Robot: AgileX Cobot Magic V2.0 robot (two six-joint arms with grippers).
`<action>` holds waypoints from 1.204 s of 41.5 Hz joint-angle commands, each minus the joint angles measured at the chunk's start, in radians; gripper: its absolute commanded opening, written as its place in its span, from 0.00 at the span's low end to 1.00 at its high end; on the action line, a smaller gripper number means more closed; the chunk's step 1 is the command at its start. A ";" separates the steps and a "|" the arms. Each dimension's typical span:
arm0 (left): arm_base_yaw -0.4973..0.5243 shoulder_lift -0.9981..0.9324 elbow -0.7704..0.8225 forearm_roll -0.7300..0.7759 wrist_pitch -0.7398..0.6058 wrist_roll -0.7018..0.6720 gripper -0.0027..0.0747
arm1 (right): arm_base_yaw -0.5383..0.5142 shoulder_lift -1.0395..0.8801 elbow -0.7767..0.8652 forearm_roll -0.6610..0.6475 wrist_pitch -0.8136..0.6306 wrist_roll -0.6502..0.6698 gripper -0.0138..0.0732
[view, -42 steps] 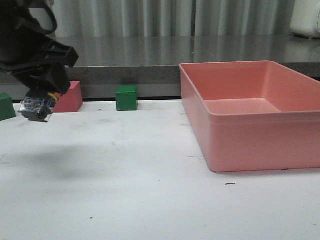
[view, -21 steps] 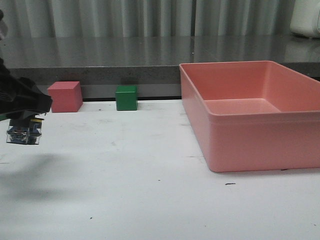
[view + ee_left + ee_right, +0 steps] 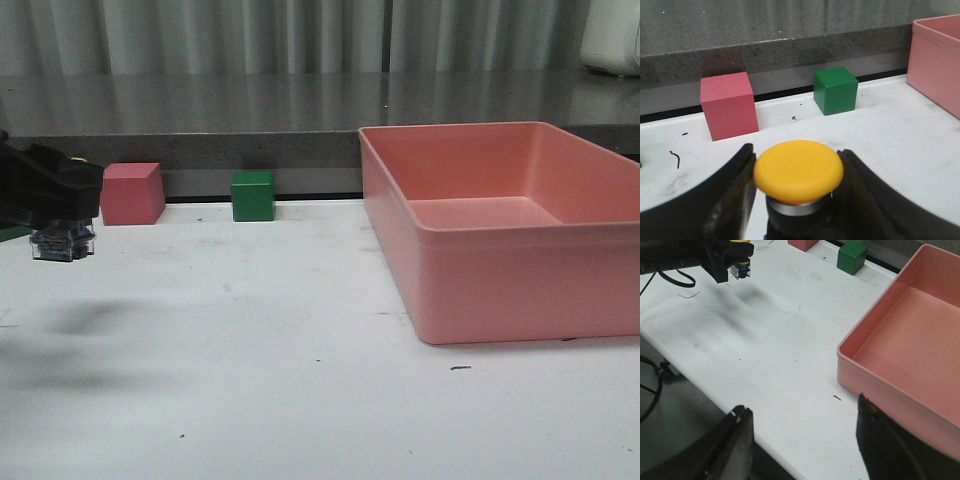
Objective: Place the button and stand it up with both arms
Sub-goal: 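Lift the button and rotate it so the yellow cap faces up, then lower the button upright onto the table, open the left gripper, withdraw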
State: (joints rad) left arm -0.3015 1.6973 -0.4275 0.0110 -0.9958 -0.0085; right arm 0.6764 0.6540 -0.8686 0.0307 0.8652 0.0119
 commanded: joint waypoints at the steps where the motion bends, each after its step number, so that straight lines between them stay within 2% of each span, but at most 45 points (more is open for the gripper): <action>1: 0.005 0.010 -0.016 -0.006 -0.164 -0.003 0.28 | -0.006 0.000 -0.022 0.002 -0.060 -0.007 0.70; 11: 0.005 0.108 -0.016 -0.004 -0.326 -0.003 0.28 | -0.006 0.000 -0.022 0.002 -0.058 -0.007 0.70; 16: 0.005 0.154 -0.016 -0.004 -0.367 -0.003 0.28 | -0.006 0.000 -0.022 0.002 -0.058 -0.007 0.70; 24: 0.005 0.210 -0.028 -0.004 -0.371 -0.003 0.28 | -0.006 0.000 -0.022 0.002 -0.058 -0.007 0.70; 46: 0.005 0.214 -0.028 0.009 -0.371 -0.003 0.28 | -0.006 0.000 -0.022 0.002 -0.058 -0.007 0.70; 50: 0.005 0.211 -0.028 0.009 -0.371 -0.005 0.35 | -0.006 0.000 -0.022 0.002 -0.058 -0.007 0.70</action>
State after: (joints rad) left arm -0.3015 1.9419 -0.4441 0.0189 -1.1521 -0.0085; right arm 0.6764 0.6540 -0.8686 0.0307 0.8670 0.0119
